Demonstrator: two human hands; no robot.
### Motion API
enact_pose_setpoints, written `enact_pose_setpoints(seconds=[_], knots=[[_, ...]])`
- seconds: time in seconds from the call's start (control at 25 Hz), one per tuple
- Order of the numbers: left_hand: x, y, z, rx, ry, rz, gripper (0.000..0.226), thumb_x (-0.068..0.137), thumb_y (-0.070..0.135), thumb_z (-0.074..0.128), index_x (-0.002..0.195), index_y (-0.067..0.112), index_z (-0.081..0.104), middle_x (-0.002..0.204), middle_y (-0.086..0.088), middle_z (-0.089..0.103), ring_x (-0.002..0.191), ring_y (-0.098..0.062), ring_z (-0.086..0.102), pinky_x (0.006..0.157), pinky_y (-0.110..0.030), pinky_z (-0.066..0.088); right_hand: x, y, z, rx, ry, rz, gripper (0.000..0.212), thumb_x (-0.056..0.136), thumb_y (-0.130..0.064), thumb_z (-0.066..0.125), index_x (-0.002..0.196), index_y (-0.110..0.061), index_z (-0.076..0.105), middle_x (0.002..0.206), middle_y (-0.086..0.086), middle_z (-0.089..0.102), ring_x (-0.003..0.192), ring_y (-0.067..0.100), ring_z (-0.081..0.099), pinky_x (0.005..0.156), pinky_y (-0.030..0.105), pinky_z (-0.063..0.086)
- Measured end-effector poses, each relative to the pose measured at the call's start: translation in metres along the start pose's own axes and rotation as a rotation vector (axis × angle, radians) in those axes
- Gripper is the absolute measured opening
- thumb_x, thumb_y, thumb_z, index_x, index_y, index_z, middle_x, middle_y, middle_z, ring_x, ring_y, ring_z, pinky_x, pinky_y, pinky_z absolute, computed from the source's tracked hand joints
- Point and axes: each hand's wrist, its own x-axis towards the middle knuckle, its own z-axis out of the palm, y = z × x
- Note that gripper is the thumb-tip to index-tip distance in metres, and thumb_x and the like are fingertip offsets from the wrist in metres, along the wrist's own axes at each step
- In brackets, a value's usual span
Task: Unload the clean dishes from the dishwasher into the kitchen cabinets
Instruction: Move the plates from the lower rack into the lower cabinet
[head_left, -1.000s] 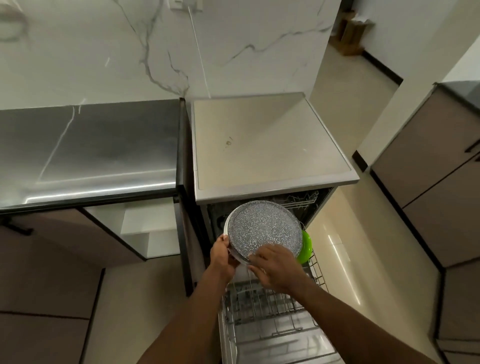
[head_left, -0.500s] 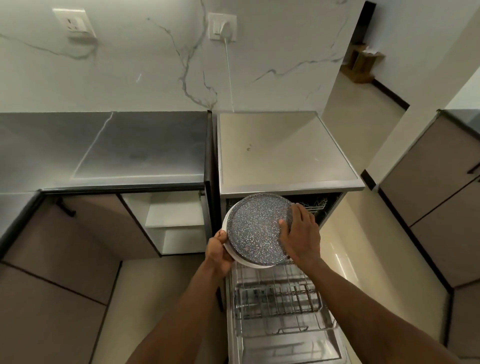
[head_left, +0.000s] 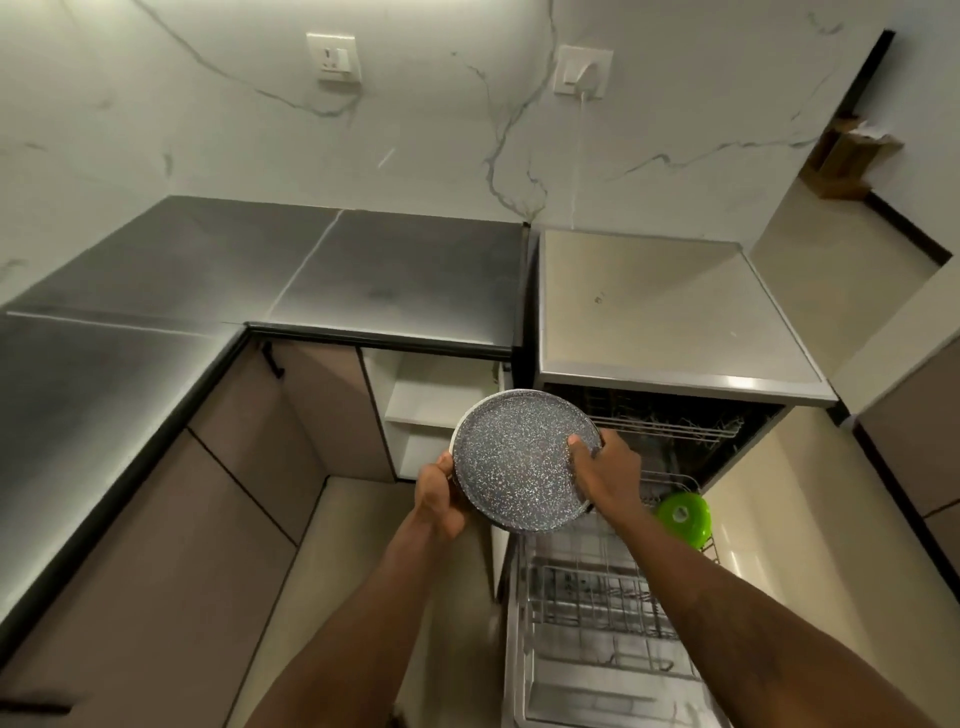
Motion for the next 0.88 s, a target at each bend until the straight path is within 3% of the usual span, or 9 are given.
enact_pose_setpoints(seconds=[0.08, 0.24, 0.4, 0.88], knots=[[0.006, 0.022, -0.020, -0.028, 0.007, 0.005, 0.043, 0.099, 0.027, 0.029, 0.129, 0.009, 0.054, 0.133, -0.027, 0.057, 0.124, -0.043, 0.052, 0.082, -0.053, 0.055, -0.006, -0.020, 0.021, 0.003, -0.039, -0.010, 0.040, 0.093, -0.044, 0.063, 0.112, -0.009, 0.066, 0.080, -0.004, 0.066, 0.070, 0.008, 0.061, 0.067, 0.027, 0.043], [0.023, 0.068, -0.071, 0.031, -0.015, -0.030, 0.045, 0.105, 0.030, 0.028, 0.128, 0.006, 0.058, 0.122, -0.020, 0.067, 0.116, -0.039, 0.058, 0.084, -0.050, 0.052, -0.016, -0.052, 0.076, -0.032, -0.057, 0.036, 0.042, 0.093, -0.044, 0.064, 0.115, -0.008, 0.067, 0.089, 0.001, 0.066, 0.078, 0.017, 0.060, 0.072, 0.027, 0.042], [0.043, 0.110, -0.121, 0.023, -0.005, -0.082, 0.039, 0.104, 0.023, 0.027, 0.118, 0.009, 0.061, 0.120, -0.019, 0.066, 0.108, -0.035, 0.059, 0.098, -0.054, 0.046, -0.024, -0.078, 0.140, -0.032, -0.076, 0.115, 0.046, 0.090, -0.048, 0.066, 0.113, -0.007, 0.069, 0.097, 0.008, 0.071, 0.087, 0.025, 0.064, 0.076, 0.031, 0.046], [0.122, 0.144, -0.172, -0.025, 0.054, -0.182, 0.038, 0.100, 0.022, 0.035, 0.131, 0.011, 0.054, 0.119, -0.021, 0.068, 0.112, -0.041, 0.062, 0.078, -0.055, 0.056, 0.012, -0.081, 0.232, 0.040, -0.135, 0.264, 0.035, 0.085, -0.047, 0.071, 0.090, -0.012, 0.069, 0.082, 0.002, 0.069, 0.077, 0.021, 0.064, 0.067, 0.030, 0.047]])
